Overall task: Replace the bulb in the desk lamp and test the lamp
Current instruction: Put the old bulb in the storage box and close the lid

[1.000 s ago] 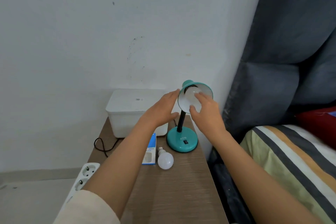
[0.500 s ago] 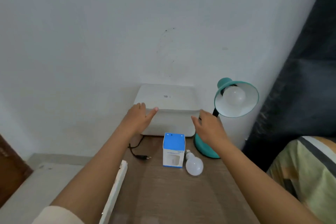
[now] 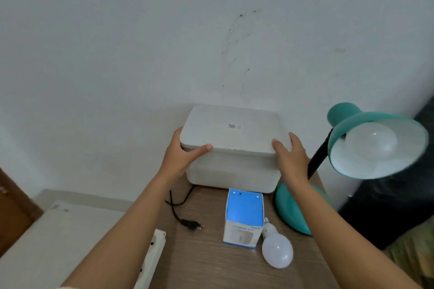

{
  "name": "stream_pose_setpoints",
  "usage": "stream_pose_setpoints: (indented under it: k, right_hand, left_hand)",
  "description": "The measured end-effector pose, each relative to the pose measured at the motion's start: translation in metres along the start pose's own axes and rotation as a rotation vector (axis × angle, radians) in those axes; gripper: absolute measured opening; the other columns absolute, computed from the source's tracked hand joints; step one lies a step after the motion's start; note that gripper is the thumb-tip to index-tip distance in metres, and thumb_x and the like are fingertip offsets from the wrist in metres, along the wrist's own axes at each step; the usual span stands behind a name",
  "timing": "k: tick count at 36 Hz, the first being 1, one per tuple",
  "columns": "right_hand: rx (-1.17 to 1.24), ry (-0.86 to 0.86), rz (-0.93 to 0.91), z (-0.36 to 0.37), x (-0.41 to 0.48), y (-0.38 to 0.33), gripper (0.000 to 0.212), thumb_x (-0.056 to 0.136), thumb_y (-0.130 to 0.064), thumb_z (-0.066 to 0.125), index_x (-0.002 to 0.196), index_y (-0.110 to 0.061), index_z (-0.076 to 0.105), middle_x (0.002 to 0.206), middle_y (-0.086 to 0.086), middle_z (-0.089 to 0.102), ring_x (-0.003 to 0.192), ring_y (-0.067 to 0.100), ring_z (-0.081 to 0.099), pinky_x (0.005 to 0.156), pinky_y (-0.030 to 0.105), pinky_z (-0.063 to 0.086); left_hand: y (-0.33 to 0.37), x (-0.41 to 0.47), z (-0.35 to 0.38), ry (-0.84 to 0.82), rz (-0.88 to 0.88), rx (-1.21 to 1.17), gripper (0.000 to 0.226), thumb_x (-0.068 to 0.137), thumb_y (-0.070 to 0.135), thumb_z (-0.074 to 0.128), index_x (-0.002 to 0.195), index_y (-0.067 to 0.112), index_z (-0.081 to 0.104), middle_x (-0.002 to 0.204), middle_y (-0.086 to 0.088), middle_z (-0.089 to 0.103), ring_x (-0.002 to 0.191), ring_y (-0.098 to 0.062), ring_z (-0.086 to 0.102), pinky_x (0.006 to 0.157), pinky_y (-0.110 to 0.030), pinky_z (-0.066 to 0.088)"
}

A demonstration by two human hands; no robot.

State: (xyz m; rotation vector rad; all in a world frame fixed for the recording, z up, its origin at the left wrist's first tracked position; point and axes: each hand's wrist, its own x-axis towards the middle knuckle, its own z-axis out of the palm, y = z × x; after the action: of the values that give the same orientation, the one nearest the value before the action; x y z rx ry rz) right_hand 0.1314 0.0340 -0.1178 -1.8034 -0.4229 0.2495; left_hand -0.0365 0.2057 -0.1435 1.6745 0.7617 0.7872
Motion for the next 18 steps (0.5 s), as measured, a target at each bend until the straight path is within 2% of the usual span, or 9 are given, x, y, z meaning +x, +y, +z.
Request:
stream_pose_setpoints:
  k: [4,6,9,12,15,18]
  right_hand:
    - [0.053,0.038,-0.030,0.002,0.001,0.002,0.058,0.091,-0.026,0.054,0.144,-0.014,0.034,0.149,0.006,0.039,0.136,0.022,0.037,0.113,0.033,0.030]
    - [0.059,0.055,-0.043,0.004,0.001,0.001,0.058,0.090,-0.028,0.054,0.143,-0.016,0.035,0.148,0.005,0.042,0.135,0.022,0.039,0.113,0.037,0.031]
    - [0.077,0.057,-0.042,0.005,0.000,0.000,0.058,0.090,-0.029,0.055,0.143,-0.018,0.034,0.147,0.004,0.042,0.134,0.021,0.041,0.113,0.037,0.032]
    - [0.120,0.046,-0.022,0.005,0.000,0.000,0.058,0.090,-0.027,0.055,0.143,-0.018,0.033,0.147,0.003,0.041,0.133,0.020,0.041,0.112,0.035,0.033]
    - [0.144,0.049,-0.007,0.006,-0.001,-0.002,0.058,0.090,-0.028,0.054,0.143,-0.020,0.033,0.148,0.003,0.040,0.134,0.021,0.040,0.113,0.038,0.033]
    - [0.129,0.052,-0.006,0.006,-0.001,-0.004,0.057,0.091,-0.028,0.053,0.143,-0.019,0.033,0.149,0.003,0.040,0.135,0.021,0.039,0.111,0.034,0.032]
  left_hand:
    - [0.000,-0.002,0.004,0.052,0.019,-0.020,0.086,0.047,0.055,0.080,0.121,0.033,0.045,0.107,0.025,0.055,0.102,0.003,0.054,0.082,-0.022,0.048]
    - [0.003,-0.003,0.007,0.084,0.024,-0.026,0.079,0.057,0.045,0.085,0.124,0.029,0.046,0.103,0.024,0.055,0.098,0.005,0.054,0.076,-0.018,0.047]
    - [0.006,-0.004,0.008,0.108,0.019,-0.009,0.070,0.066,0.034,0.081,0.126,0.024,0.046,0.100,0.024,0.055,0.092,0.009,0.053,0.070,-0.014,0.044]
    - [0.009,-0.005,0.007,0.102,0.018,0.019,0.069,0.066,0.035,0.081,0.125,0.025,0.046,0.099,0.025,0.055,0.091,0.009,0.053,0.069,-0.013,0.044]
    - [0.014,-0.004,0.006,0.108,0.020,0.023,0.070,0.066,0.036,0.081,0.126,0.024,0.045,0.098,0.025,0.054,0.090,0.007,0.054,0.067,-0.012,0.043]
    - [0.021,-0.002,0.005,0.119,0.036,0.031,0.071,0.068,0.036,0.080,0.128,0.024,0.044,0.097,0.025,0.053,0.087,0.012,0.051,0.060,-0.004,0.044]
